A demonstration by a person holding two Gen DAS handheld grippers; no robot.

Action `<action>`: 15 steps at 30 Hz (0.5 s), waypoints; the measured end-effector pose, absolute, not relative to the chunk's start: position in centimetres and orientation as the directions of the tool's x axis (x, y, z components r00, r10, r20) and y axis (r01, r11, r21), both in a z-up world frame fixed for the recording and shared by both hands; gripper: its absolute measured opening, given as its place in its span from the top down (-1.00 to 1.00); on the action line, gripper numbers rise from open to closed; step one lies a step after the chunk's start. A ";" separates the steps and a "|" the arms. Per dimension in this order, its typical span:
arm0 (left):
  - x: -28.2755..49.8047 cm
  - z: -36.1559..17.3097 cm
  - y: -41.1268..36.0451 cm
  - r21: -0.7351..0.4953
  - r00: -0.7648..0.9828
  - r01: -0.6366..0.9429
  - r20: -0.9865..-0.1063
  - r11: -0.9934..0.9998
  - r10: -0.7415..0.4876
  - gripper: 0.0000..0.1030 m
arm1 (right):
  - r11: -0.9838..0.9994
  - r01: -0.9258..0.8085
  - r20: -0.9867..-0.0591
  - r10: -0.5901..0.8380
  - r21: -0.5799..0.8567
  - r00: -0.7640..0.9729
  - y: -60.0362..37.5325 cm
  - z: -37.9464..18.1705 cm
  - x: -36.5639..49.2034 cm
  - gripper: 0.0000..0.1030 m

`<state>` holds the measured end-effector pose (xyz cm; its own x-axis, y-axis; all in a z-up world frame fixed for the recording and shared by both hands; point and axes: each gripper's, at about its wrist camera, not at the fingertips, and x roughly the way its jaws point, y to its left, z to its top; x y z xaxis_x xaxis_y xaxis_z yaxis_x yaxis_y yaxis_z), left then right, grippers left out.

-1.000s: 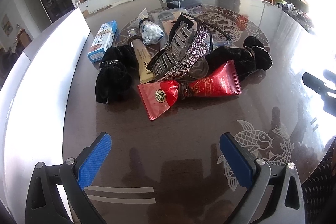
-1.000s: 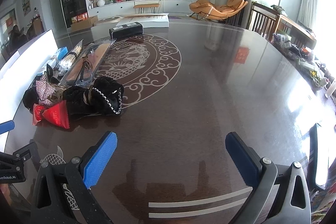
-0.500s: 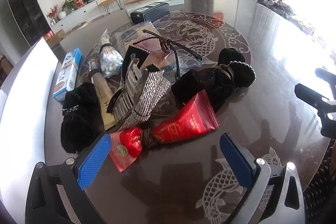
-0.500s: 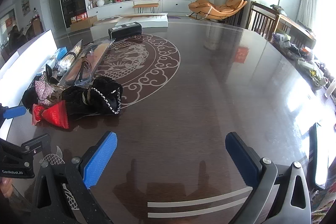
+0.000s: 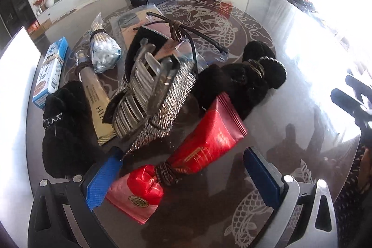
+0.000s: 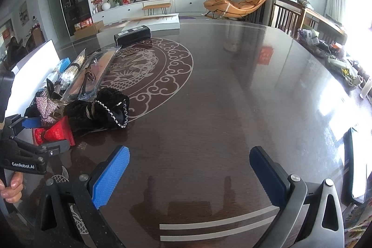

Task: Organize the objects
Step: 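Grasp the red snack packet with the left gripper and lift it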

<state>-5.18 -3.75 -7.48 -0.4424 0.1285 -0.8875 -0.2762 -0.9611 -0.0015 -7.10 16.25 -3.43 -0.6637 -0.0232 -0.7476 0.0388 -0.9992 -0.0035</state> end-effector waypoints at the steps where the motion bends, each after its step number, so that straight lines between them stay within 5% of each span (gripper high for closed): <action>1: -4.7 -7.6 -3.6 -0.002 -0.438 -0.289 -0.889 -0.957 0.134 -1.00 | -0.999 0.039 -0.747 -0.023 -0.005 -0.664 16.2 -3.5 -7.1 -1.00; 15: -1.1 -7.4 -4.6 -0.006 -0.426 -0.311 -0.893 -0.950 0.145 -1.00 | -0.999 0.031 -0.748 -0.013 -0.010 -0.664 16.5 -3.4 -6.9 -1.00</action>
<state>-1.09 -4.65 -7.39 -0.4258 0.1446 -0.8932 -0.3110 -0.9504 -0.0056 -6.95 16.52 -3.40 -0.6637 -0.0131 -0.7478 0.0306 -0.9995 -0.0096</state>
